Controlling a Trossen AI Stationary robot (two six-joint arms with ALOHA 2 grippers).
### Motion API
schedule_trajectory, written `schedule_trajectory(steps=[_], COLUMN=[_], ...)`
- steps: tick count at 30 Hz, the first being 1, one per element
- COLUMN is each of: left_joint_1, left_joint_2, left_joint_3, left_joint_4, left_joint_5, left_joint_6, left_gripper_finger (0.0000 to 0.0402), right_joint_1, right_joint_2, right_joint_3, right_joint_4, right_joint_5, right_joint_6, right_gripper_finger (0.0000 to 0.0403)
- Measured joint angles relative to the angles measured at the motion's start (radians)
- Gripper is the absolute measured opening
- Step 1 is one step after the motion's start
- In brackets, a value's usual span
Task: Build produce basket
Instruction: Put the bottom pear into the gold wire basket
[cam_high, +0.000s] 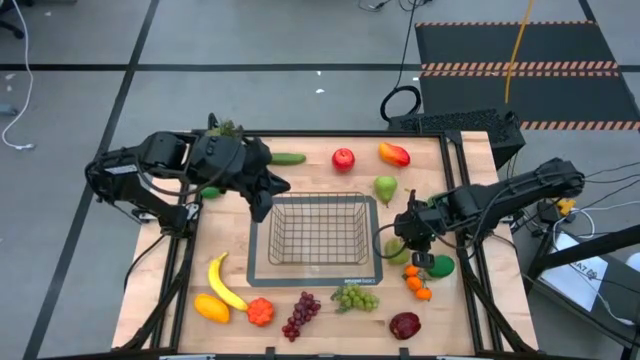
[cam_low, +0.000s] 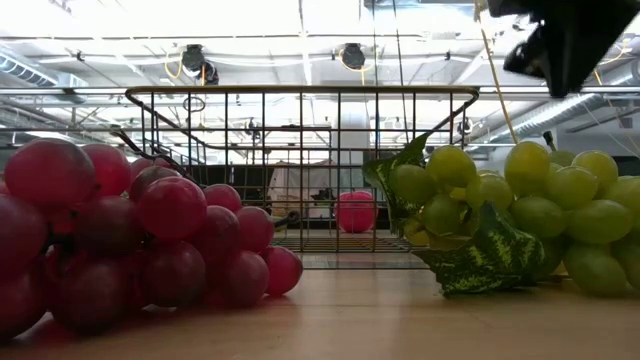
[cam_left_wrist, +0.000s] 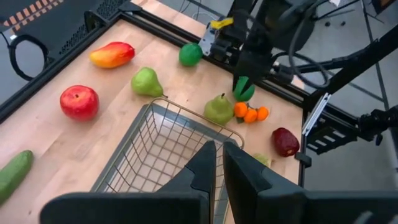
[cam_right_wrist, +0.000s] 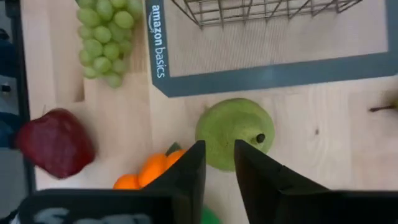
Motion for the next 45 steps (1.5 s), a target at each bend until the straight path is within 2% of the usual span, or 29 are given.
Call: schedule_trajectory(steps=[5, 13, 22, 34, 38, 45], left_joint_1=[0.000, 0.000, 0.000, 0.000, 0.000, 0.000], left_joint_2=[0.000, 0.000, 0.000, -0.001, -0.001, -0.001], left_joint_3=[0.000, 0.000, 0.000, 0.000, 0.000, 0.000], left_joint_4=[0.000, 0.000, 0.000, 0.001, 0.001, 0.001], left_joint_5=[0.002, 0.004, 0.003, 0.002, 0.002, 0.002], left_joint_6=[0.017, 0.043, 0.053, 0.044, 0.043, 0.043], left_gripper_finger=[0.0031, 0.0031, 0.0031, 0.0031, 0.0031, 0.0031], right_joint_1=[0.000, 0.000, 0.000, -0.043, -0.078, -0.108], right_joint_2=[0.000, -0.014, -0.014, 0.019, 0.023, 0.023], right_joint_3=[-0.070, -0.074, -0.074, -0.075, -0.075, -0.087], right_joint_4=[0.060, 0.067, 0.069, 0.067, 0.068, 0.071], right_joint_5=[0.002, 0.061, 0.138, 0.129, 0.060, 0.025], right_joint_6=[0.011, 0.062, 0.020, -0.067, -0.096, -0.113], right_gripper_finger=[0.0100, 0.0120, 0.0128, 0.0128, 0.0128, 0.0128])
